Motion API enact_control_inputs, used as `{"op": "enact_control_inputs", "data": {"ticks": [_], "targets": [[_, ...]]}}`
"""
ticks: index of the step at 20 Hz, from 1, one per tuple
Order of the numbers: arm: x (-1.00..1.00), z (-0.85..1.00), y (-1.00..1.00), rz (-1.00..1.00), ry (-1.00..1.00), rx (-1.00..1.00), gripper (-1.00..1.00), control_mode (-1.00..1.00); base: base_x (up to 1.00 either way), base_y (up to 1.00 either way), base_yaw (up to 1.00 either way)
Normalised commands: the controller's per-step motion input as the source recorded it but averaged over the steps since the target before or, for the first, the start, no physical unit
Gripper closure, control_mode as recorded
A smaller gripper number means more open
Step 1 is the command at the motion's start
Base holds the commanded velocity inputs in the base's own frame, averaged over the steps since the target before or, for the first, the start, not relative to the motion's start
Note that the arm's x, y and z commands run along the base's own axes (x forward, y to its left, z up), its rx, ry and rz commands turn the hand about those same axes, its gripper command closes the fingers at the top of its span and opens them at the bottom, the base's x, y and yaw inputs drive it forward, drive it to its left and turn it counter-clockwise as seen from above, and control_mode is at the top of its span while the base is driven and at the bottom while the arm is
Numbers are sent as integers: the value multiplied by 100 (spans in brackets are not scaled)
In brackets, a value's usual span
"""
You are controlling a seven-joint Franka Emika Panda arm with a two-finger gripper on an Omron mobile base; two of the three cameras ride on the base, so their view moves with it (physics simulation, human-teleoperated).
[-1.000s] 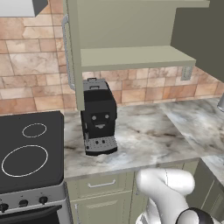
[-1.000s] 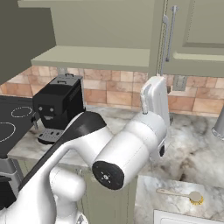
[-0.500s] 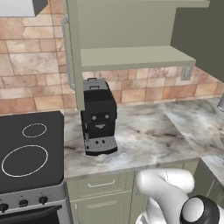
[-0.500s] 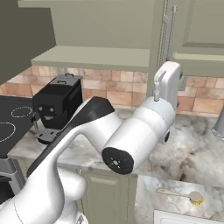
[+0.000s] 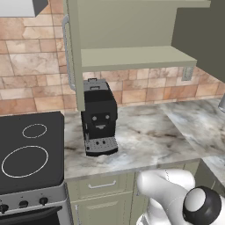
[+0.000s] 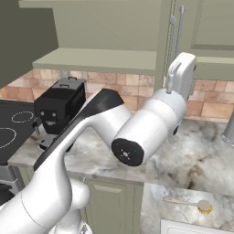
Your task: Open the cabinet. Pick the dish brush and place it next to the sink. Then close the cabinet.
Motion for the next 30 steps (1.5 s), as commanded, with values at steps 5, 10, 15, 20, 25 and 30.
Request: {"op": "enact_control_inputs", "data": {"ticks": [5, 10, 15, 20, 25, 30], "targets": [[15, 8, 2, 2, -7, 0, -100, -100, 0, 0, 0], [13, 12, 0, 4, -3, 1, -100, -100, 0, 0, 0], [21, 3, 0, 7, 0, 5, -100, -100, 0, 0, 0], [15, 0, 0, 7, 0, 2, -100, -100, 0, 0, 0], [4, 0, 0, 7, 0, 0, -100, -100, 0, 0, 0], [0, 0, 0, 6, 0, 0, -100, -100, 0, 0, 0]]}}
